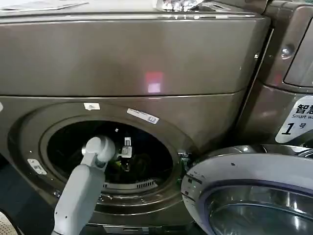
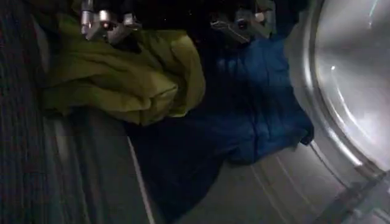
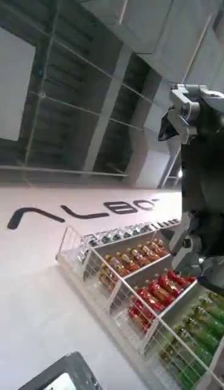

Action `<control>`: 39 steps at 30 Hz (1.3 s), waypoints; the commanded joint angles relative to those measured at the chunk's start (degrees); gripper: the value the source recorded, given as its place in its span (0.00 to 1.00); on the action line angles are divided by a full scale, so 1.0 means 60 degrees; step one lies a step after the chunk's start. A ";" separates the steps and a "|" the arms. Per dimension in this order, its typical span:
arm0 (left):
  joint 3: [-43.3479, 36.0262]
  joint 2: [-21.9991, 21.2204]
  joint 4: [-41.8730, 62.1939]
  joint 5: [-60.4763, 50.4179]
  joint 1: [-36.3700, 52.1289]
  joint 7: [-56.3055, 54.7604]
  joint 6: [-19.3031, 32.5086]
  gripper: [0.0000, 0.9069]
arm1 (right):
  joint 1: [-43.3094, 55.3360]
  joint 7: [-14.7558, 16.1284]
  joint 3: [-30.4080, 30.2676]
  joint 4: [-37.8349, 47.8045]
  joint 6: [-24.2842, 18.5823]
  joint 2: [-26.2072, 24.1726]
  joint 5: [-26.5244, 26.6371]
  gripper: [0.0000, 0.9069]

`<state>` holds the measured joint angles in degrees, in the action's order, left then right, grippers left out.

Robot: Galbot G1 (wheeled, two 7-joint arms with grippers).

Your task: Grasp the clothes from the dryer.

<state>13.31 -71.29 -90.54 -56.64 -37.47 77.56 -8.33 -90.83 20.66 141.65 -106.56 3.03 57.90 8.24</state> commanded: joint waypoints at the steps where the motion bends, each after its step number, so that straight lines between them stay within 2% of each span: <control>1: -0.0044 0.0134 0.0504 0.0141 -0.0035 -0.0003 -0.0052 1.00 | 0.0074 0.0019 -0.0167 -0.0144 -0.0002 0.0047 0.0010 1.00; 14: -0.0028 -0.0038 0.1765 0.0066 0.0591 -0.0027 -0.0120 1.00 | 0.0130 0.0085 -0.0240 -0.0341 -0.0010 0.0116 0.0036 1.00; 34: -0.0337 -0.0253 0.2436 0.0366 0.0866 -0.0030 -0.0120 1.00 | 0.0136 0.0093 -0.0320 -0.0434 -0.0031 0.0133 0.0055 1.00; 35: -0.0345 -0.0246 0.2426 0.0387 0.0858 -0.0030 -0.0151 0.73 | 0.0135 0.0097 -0.0322 -0.0426 -0.0039 0.0135 0.0053 1.00; 36: -0.0348 -0.0243 0.2424 0.0406 0.0859 -0.0032 -0.0178 0.61 | 0.0133 0.0094 -0.0320 -0.0422 -0.0043 0.0132 0.0054 1.00; 37: -0.0357 -0.0228 0.2420 0.0433 0.0862 -0.0034 -0.0214 0.28 | 0.0133 0.0094 -0.0315 -0.0417 -0.0044 0.0129 0.0053 1.00; 38: -0.0362 -0.0221 0.2416 0.0464 0.0866 -0.0034 -0.0241 0.13 | 0.0132 0.0093 -0.0314 -0.0417 -0.0046 0.0126 0.0053 1.00; 39: -0.0362 -0.0215 0.2414 0.0508 0.0876 -0.0036 -0.0265 0.11 | 0.0130 0.0094 -0.0314 -0.0422 -0.0044 0.0127 0.0055 1.00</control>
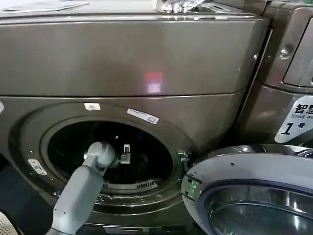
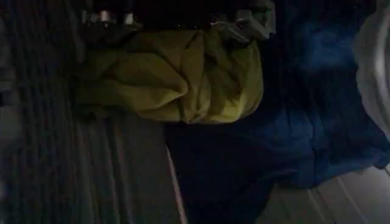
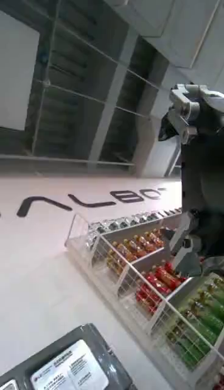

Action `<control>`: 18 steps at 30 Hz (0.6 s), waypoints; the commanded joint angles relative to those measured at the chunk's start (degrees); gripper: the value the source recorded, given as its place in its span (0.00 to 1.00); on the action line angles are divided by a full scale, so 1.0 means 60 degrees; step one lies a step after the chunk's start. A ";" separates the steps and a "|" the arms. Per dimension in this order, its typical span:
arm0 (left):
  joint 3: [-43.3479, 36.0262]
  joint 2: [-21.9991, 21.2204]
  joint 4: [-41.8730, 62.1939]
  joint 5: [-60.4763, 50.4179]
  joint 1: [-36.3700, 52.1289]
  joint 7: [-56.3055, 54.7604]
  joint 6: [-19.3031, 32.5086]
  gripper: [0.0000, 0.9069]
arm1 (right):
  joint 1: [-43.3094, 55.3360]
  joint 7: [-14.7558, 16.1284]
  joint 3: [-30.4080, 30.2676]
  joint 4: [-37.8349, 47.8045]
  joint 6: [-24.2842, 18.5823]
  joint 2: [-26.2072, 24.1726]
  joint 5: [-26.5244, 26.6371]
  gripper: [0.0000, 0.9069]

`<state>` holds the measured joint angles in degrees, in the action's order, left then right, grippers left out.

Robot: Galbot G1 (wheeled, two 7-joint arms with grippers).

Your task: Grasp the clothes from the dryer.

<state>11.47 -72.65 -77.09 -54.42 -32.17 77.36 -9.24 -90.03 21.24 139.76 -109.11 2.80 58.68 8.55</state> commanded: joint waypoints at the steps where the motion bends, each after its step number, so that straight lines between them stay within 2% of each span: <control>1: -0.0055 0.0011 0.0168 0.0166 0.0002 -0.0005 -0.0137 0.10 | 0.0000 -0.0003 0.0001 -0.0002 -0.0008 -0.0001 0.0001 1.00; 2: -0.0057 0.0014 0.0157 0.0180 0.0003 -0.0003 -0.0137 0.08 | 0.0003 -0.0002 -0.0005 -0.0010 -0.0007 -0.0001 0.0001 1.00; 18: -0.0100 0.0014 0.0043 0.0480 -0.0014 -0.0009 -0.0269 0.04 | -0.0034 -0.0003 0.0002 -0.0052 -0.0003 0.0000 0.0004 1.00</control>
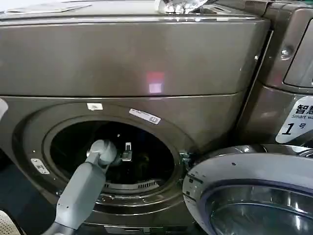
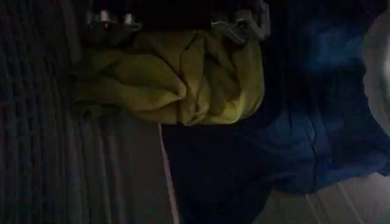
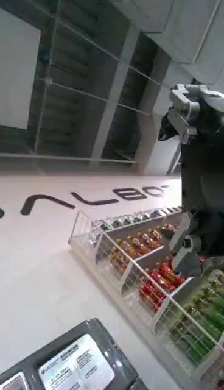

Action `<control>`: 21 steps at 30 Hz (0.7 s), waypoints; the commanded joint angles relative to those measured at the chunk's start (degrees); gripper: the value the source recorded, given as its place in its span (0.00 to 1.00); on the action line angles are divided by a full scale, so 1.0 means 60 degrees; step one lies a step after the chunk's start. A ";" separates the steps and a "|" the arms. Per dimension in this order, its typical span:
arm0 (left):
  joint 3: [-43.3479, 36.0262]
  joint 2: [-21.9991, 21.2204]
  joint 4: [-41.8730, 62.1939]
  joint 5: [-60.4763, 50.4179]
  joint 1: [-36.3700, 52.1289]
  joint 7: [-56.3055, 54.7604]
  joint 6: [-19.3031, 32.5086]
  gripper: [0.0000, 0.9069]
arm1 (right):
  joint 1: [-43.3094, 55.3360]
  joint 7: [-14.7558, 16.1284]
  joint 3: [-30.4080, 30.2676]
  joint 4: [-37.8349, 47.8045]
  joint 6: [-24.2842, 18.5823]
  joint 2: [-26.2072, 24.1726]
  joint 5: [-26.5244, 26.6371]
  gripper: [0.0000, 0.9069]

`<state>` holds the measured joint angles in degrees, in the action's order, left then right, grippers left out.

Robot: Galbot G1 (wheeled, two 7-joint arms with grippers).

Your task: Grasp the clothes from the dryer.

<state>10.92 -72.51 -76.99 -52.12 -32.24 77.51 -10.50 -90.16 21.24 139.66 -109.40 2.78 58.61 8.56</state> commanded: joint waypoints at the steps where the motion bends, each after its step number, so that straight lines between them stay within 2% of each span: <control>1: -0.0008 -0.0010 0.0018 0.0101 0.0001 -0.0034 -0.0068 0.04 | -0.0015 -0.0003 0.0027 -0.0004 0.0000 0.0015 0.0006 1.00; 21: -0.0018 0.0061 -0.0558 0.0734 -0.0073 -0.0099 -0.0517 0.00 | 0.0035 -0.0009 -0.0068 -0.0007 -0.0004 0.0023 0.0017 1.00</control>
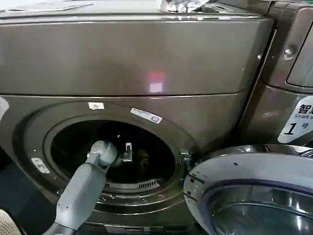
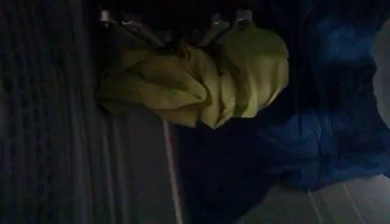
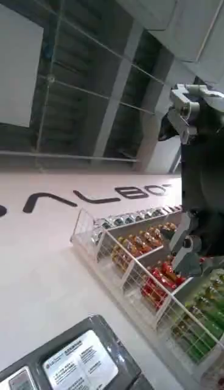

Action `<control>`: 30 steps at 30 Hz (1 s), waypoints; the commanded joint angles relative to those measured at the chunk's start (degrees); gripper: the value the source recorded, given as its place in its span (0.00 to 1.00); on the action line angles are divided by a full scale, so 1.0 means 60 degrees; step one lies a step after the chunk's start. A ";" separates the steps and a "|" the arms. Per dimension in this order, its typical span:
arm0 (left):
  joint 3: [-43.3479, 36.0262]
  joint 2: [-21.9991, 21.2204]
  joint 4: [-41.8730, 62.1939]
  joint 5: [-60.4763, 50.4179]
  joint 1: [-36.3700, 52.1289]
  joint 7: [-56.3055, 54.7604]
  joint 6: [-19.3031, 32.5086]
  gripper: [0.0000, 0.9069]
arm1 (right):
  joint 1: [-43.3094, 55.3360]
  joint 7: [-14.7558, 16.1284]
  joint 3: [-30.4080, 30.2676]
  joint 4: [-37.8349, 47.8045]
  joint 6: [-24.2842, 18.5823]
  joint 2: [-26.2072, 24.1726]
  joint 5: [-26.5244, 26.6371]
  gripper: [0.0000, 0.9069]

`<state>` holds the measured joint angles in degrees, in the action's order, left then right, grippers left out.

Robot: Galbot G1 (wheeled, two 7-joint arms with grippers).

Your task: Grasp the clothes from the dryer.

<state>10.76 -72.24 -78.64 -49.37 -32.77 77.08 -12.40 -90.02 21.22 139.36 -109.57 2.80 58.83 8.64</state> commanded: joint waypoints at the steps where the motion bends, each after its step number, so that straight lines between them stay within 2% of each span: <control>1: -0.0004 0.0024 -0.0408 0.0311 -0.0002 -0.0174 -0.0278 0.00 | 0.0029 -0.0003 -0.0033 0.0032 -0.0008 -0.0016 0.0001 1.00; 10: -0.0155 -0.0012 -0.1212 0.0826 -0.0110 -0.2072 -0.1368 0.00 | 0.0035 -0.0002 -0.0098 0.0042 -0.0006 -0.0047 0.0024 1.00; 17: -0.0341 -0.0122 -0.1290 0.1170 -0.0342 -0.4731 -0.2142 0.00 | -0.0062 -0.0003 -0.0040 0.0099 -0.0016 -0.0096 0.0176 1.00; 18: -0.0371 -0.0164 -0.1330 0.1652 -0.0418 -0.5384 -0.2482 0.00 | -0.0081 -0.0018 -0.0029 0.0123 -0.0015 -0.0110 0.0192 1.00; 21: -0.0292 -0.0330 -0.1422 0.2212 -0.0610 -0.6843 -0.2767 0.00 | -0.0099 -0.0179 0.0000 0.0189 -0.0006 -0.0167 0.0201 1.00; 25: -0.0035 -0.0575 -0.1817 0.3521 -0.1022 -0.8708 -0.2838 0.00 | -0.0178 -0.0311 0.0123 0.0257 0.0060 -0.0203 0.0263 1.00; 29: 0.0477 -0.0876 -0.2364 0.4357 -0.1442 -0.9561 -0.2805 0.00 | -0.0289 -0.0365 0.0242 0.0254 0.0104 -0.0200 0.0317 1.00; 30: 0.0593 -0.0949 -0.2587 0.5405 -0.1619 -0.9924 -0.2824 0.00 | -0.0310 -0.0367 0.0269 0.0254 0.0112 -0.0215 0.0346 1.00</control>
<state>10.59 -75.38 -88.60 -34.35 -37.90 39.26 -26.67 -91.44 19.60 140.37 -108.18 3.32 57.66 10.28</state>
